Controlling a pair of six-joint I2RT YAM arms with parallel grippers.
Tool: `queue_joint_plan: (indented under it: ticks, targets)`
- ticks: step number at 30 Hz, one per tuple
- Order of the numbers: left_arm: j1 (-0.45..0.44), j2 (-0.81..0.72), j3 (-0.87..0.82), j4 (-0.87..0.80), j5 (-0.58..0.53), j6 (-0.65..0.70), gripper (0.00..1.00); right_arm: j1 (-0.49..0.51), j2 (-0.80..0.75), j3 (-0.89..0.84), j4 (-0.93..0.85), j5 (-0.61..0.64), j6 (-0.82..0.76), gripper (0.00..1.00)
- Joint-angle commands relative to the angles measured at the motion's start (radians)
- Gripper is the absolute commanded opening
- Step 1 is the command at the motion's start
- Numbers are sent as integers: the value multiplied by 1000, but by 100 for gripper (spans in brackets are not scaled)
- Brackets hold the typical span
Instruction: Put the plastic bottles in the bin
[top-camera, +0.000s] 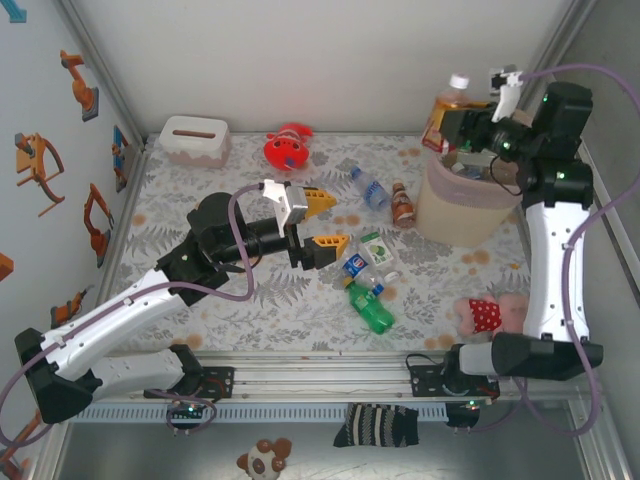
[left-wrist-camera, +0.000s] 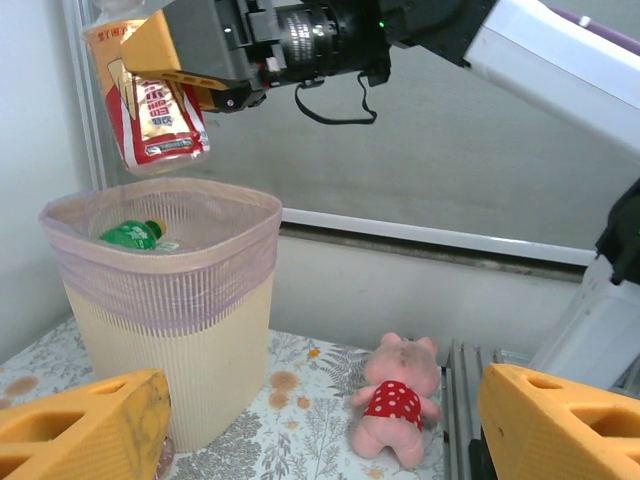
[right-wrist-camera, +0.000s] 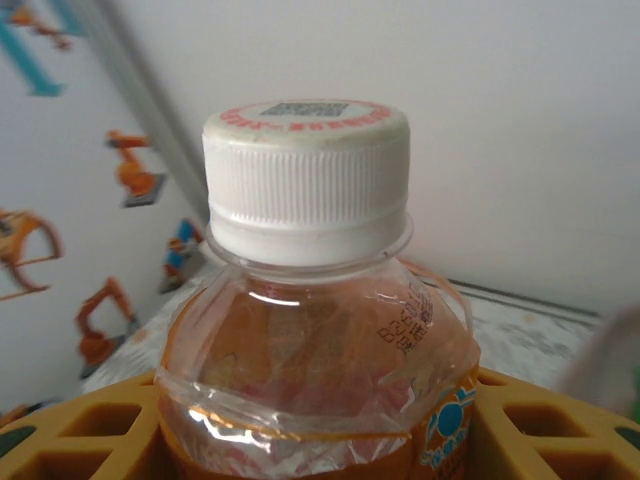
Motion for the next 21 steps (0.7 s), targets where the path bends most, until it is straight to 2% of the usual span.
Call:
queue_joint_plan:
  ticks: [1, 3, 10, 15, 21]
  targets:
    - [2, -19, -9, 4, -4, 22, 80, -42, 77, 105, -199, 184, 37, 50]
    - [2, -19, -10, 4, -4, 22, 80, -54, 134, 172, -280, 252, 35, 49]
    - [4, -20, -20, 12, -8, 12, 80, -59, 284, 294, -479, 366, -17, 46]
    - [4, -28, -29, 12, -14, 7, 80, -59, 357, 321, -577, 355, -57, 46]
    - [4, -26, -37, 27, -24, -3, 80, -57, 408, 298, -595, 313, -68, 46]
